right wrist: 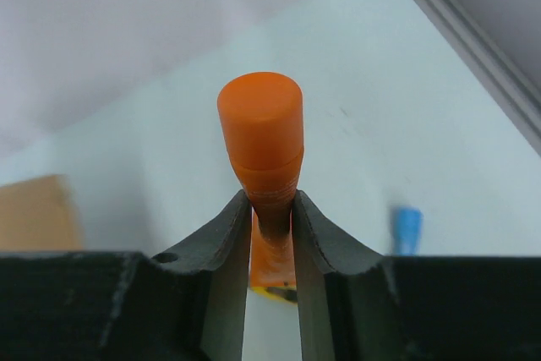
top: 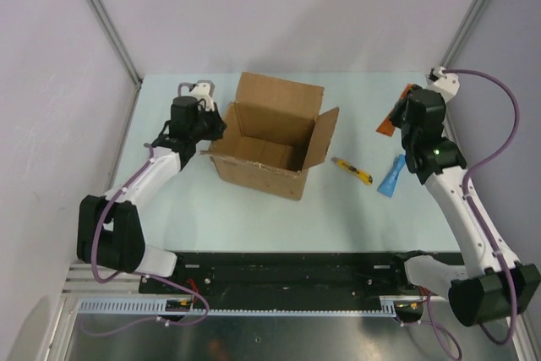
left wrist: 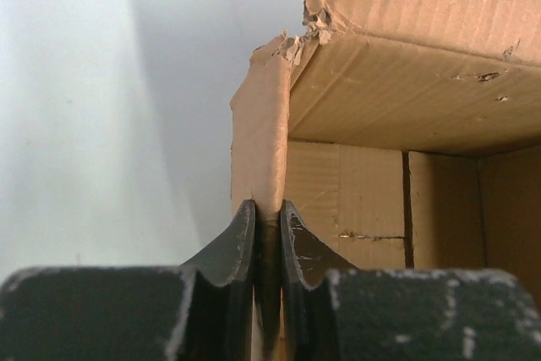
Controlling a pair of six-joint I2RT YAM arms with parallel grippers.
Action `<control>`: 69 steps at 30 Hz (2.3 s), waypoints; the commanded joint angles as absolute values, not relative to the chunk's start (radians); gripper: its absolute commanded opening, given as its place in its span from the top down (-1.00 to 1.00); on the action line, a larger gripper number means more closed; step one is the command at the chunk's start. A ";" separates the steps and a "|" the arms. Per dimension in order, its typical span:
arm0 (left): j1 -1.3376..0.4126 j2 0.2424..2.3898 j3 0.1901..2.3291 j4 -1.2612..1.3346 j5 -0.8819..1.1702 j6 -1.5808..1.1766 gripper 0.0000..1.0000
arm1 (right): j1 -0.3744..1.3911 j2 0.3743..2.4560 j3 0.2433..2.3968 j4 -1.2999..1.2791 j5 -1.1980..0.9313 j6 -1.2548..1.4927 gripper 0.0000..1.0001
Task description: Unpack the express box
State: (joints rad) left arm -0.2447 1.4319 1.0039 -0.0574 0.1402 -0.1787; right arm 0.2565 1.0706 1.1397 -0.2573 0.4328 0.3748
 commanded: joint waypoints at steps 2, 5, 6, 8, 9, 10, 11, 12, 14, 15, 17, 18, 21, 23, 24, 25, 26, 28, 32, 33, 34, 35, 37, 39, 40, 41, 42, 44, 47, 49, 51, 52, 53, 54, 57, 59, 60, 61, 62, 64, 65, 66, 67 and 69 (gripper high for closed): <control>-0.224 1.345 0.965 -0.051 0.112 -0.255 1.00 | 0.164 1.192 1.115 -0.544 0.474 0.548 0.46; -0.219 1.333 0.951 -0.054 0.114 -0.256 1.00 | 0.127 1.238 1.048 -0.508 0.420 0.548 0.45; -0.221 1.332 0.947 -0.055 0.115 -0.258 0.99 | 0.112 1.249 1.036 -0.502 0.405 0.554 0.44; -0.215 1.325 0.945 -0.057 0.115 -0.259 0.99 | 0.101 1.291 0.993 -0.469 0.381 0.561 0.37; -0.213 1.322 0.943 -0.055 0.115 -0.259 0.99 | 0.088 1.308 0.983 -0.465 0.364 0.566 0.36; -0.212 1.324 0.943 -0.057 0.115 -0.261 0.98 | 0.081 1.331 0.973 -0.448 0.351 0.568 0.35; -0.210 1.324 0.945 -0.058 0.117 -0.262 0.99 | 0.075 1.372 0.954 -0.437 0.336 0.568 0.32; -0.207 1.324 0.945 -0.058 0.124 -0.262 1.00 | 0.069 1.399 0.948 -0.427 0.295 0.571 0.33; -0.207 1.327 0.951 -0.058 0.130 -0.261 1.00 | 0.057 1.451 0.931 -0.396 0.272 0.574 0.33; -0.206 1.327 0.950 -0.058 0.133 -0.261 1.00 | 0.057 1.463 0.928 -0.384 0.259 0.578 0.33; -0.206 1.328 0.951 -0.058 0.137 -0.261 1.00 | 0.057 1.488 0.922 -0.359 0.258 0.583 0.34; -0.204 1.328 0.951 -0.058 0.137 -0.261 1.00 | 0.055 1.489 0.923 -0.356 0.256 0.587 0.34; -0.202 1.330 0.954 -0.058 0.137 -0.261 1.00 | 0.054 1.500 0.922 -0.324 0.253 0.581 0.32; -0.201 1.331 0.956 -0.058 0.141 -0.262 0.99 | 0.051 1.502 0.923 -0.302 0.238 0.563 0.28; -0.199 1.331 0.957 -0.058 0.147 -0.262 0.92 | 0.052 1.506 0.930 -0.301 0.235 0.558 0.26; -0.198 1.331 0.957 -0.058 0.150 -0.264 0.85 | 0.051 1.506 0.931 -0.301 0.229 0.554 0.23; -0.198 1.333 0.959 -0.060 0.150 -0.265 0.77 | 0.051 1.505 0.933 -0.305 0.229 0.551 0.22; -0.196 1.335 0.960 -0.058 0.155 -0.265 0.60 | 0.051 1.482 0.936 -0.324 0.235 0.554 0.16; -0.196 1.330 0.969 -0.057 0.179 -0.270 0.29 | 0.052 1.399 0.936 -0.331 0.256 0.534 -0.01; -0.196 1.328 0.973 -0.058 0.184 -0.271 0.21 | 0.049 1.379 0.940 -0.327 0.255 0.531 -0.04; -0.196 1.324 0.979 -0.058 0.186 -0.276 0.20 | 0.051 1.349 0.954 -0.325 0.253 0.525 -0.08; -0.196 1.322 0.991 -0.060 0.186 -0.278 0.17 | 0.052 1.336 0.965 -0.327 0.249 0.517 -0.09; -0.196 1.304 1.000 -0.060 0.189 -0.285 -0.16 | 0.051 1.315 0.989 -0.339 0.238 0.506 -0.15; -0.196 1.292 1.022 -0.057 0.183 -0.294 -0.75 | 0.051 1.302 1.026 -0.356 0.213 0.494 -0.21; -0.195 1.272 1.031 -0.060 0.186 -0.298 -0.95 | 0.052 1.295 1.035 -0.359 0.204 0.491 -0.26; -0.195 1.261 1.045 -0.058 0.184 -0.296 -0.99 | 0.054 1.278 1.048 -0.362 0.198 0.491 -0.30; -0.195 1.247 1.052 -0.058 0.176 -0.307 -0.99 | 0.054 1.264 1.049 -0.367 0.196 0.494 -0.36; -0.174 1.212 1.077 -0.066 0.195 -0.313 -0.99 | 0.054 1.226 1.055 -0.370 0.207 0.498 -0.47; -0.144 1.162 1.108 -0.093 0.187 -0.318 -1.00 | 0.052 1.175 1.066 -0.393 0.235 0.502 -0.69; -0.140 1.114 1.088 -0.100 0.097 -0.313 -0.99 | 0.052 1.149 1.071 -0.405 0.265 0.500 -0.77; -0.138 1.034 1.065 -0.097 0.022 -0.295 -1.00 | 0.052 1.109 1.075 -0.428 0.290 0.502 -0.82; -0.137 1.013 1.048 -0.101 -0.026 -0.285 -0.99 | 0.051 1.095 1.081 -0.434 0.314 0.506 -0.84; -0.132 0.991 1.045 -0.110 -0.023 -0.270 -0.99 | 0.048 1.082 1.084 -0.451 0.325 0.509 -0.85; -0.132 0.947 1.042 -0.118 -0.028 -0.243 -0.99 | 0.046 1.054 1.091 -0.456 0.333 0.512 -0.86; -0.130 0.876 1.049 -0.141 -0.018 -0.216 -0.99 | 0.046 1.008 1.100 -0.442 0.345 0.500 -0.91; -0.130 0.853 1.061 -0.159 -0.009 -0.221 -0.99 | 0.046 0.980 1.098 -0.413 0.341 0.477 -0.96; -0.130 0.847 1.065 -0.166 -0.006 -0.218 -1.00 | 0.045 0.976 1.100 -0.407 0.344 0.476 -0.98; -0.130 0.839 1.071 -0.172 0.026 -0.215 -1.00 | 0.046 0.970 1.101 -0.403 0.344 0.476 -0.98; -0.130 0.836 1.071 -0.179 0.044 -0.212 -0.99 | 0.045 0.969 1.107 -0.400 0.344 0.474 -0.98; -0.130 0.831 1.066 -0.189 0.046 -0.210 -0.99 | 0.046 0.969 1.111 -0.397 0.341 0.477 -0.98; -0.130 0.828 1.063 -0.193 0.052 -0.210 -0.99 | 0.045 0.969 1.112 -0.399 0.338 0.477 -0.99; -0.130 0.828 1.058 -0.193 0.054 -0.213 -1.00 | 0.046 0.969 1.112 -0.403 0.336 0.477 -0.99; -0.130 0.824 1.052 -0.195 0.055 -0.216 -1.00 | 0.046 0.973 1.112 -0.405 0.333 0.479 -0.99; -0.130 0.819 1.048 -0.195 0.066 -0.216 -0.99 | 0.046 0.971 1.112 -0.411 0.331 0.479 -0.99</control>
State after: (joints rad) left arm -0.1375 0.8310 1.0534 -0.1791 0.0338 -0.2310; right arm 0.0490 0.9745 1.0775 -0.4271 0.3168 0.4919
